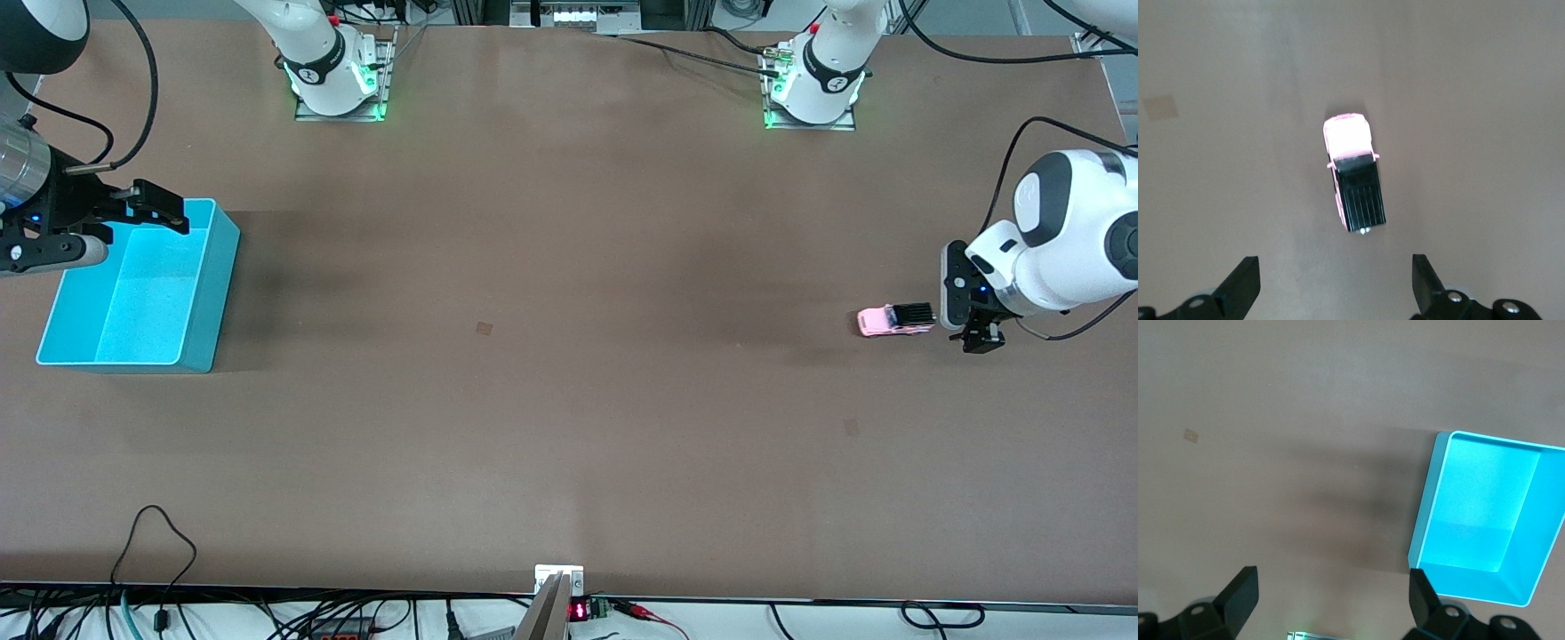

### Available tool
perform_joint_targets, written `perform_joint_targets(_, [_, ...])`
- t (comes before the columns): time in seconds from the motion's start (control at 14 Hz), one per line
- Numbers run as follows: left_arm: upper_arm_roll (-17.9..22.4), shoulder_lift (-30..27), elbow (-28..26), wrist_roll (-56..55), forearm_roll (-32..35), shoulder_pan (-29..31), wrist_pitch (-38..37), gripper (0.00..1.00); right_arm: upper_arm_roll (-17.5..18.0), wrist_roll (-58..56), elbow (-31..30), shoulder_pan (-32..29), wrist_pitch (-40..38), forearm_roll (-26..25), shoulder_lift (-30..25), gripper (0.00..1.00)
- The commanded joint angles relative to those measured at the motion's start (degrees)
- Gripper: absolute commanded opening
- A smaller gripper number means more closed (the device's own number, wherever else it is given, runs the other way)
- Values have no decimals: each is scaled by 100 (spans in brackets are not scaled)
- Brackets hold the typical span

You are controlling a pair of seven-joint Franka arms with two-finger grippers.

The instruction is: Wind and store pink jeep toy

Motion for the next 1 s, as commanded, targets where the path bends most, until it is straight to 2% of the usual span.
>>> perform_joint_targets(0.0, [-51, -19, -52, 60, -272, -86, -38, 100, 9, 84, -57, 7, -58, -80, -122, 100])
perform_joint_targets(0.43, [-50, 17, -52, 16, -281, -676, -12, 100, 9, 84, -57, 7, -58, -80, -122, 100])
perform_joint_targets(0.93, [-50, 8, -52, 16, -290, -807, -3, 100, 9, 84, -57, 7, -58, -80, -122, 100])
